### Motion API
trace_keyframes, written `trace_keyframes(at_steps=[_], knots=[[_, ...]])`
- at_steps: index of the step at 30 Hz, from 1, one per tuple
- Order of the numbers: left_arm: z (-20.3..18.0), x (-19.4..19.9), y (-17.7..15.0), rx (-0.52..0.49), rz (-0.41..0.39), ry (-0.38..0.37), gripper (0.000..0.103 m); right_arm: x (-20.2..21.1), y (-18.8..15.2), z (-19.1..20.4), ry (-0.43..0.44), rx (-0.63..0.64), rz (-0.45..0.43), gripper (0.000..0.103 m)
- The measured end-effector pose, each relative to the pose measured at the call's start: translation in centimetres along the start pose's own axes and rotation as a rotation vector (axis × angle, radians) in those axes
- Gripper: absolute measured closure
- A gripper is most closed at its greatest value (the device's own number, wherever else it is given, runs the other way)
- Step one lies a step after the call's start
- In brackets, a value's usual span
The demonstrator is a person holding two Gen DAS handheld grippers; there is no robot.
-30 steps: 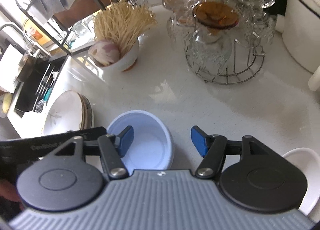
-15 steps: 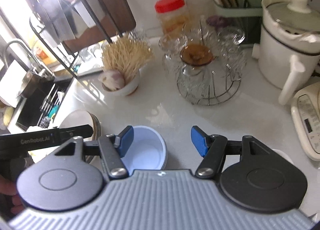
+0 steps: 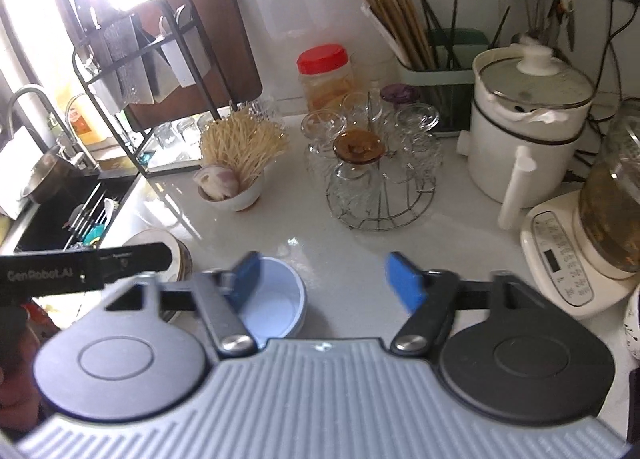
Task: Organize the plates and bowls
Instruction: 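Withdraw both grippers from the light blue bowl, then move both open grippers toward the small white bowl by the tea maker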
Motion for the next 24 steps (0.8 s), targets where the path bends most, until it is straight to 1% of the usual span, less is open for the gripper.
trace_keyframes(at_steps=[2,4,5,6,7,18,24], knots=[[-0.2,0.4,-0.5,-0.007,-0.001,0.013,0.015,0.5,-0.3,-0.1,0.0,0.002,-0.003,0.019],[-0.4,0.8,-1.0,-0.007,0.001,0.018,0.013,0.9,-0.6,-0.3,-0.01,0.005,-0.003,0.015],[-0.4,1.0,-1.3,-0.008,0.002,0.021,0.012,1.1,-0.9,-0.4,-0.016,0.004,-0.007,0.011],[-0.5,1.1,-1.5,-0.01,0.003,0.025,0.011,1.4,-1.1,-0.5,-0.023,0.001,-0.009,0.001],[-0.6,1.3,-1.8,-0.013,0.004,0.029,0.01,1.7,-1.4,-0.6,-0.025,-0.004,-0.014,0.0],[-2.1,3.6,-5.1,-0.063,0.004,0.033,0.006,4.7,-4.4,-1.2,-0.031,-0.031,-0.027,0.0],[-2.9,4.5,-6.8,-0.074,-0.002,0.029,0.005,6.4,-6.1,-1.1,-0.036,-0.018,-0.037,0.0]])
Point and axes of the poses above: each gripper's, at about its wrist camera, not at the fingertips, and x roughly against the way its jaws point, z to its left, y to its top, the point moved 5 cm from there along -x, roughly the way its jaws point, and after that the axes turned 7 degrees about -x, right-handed, at the moved point
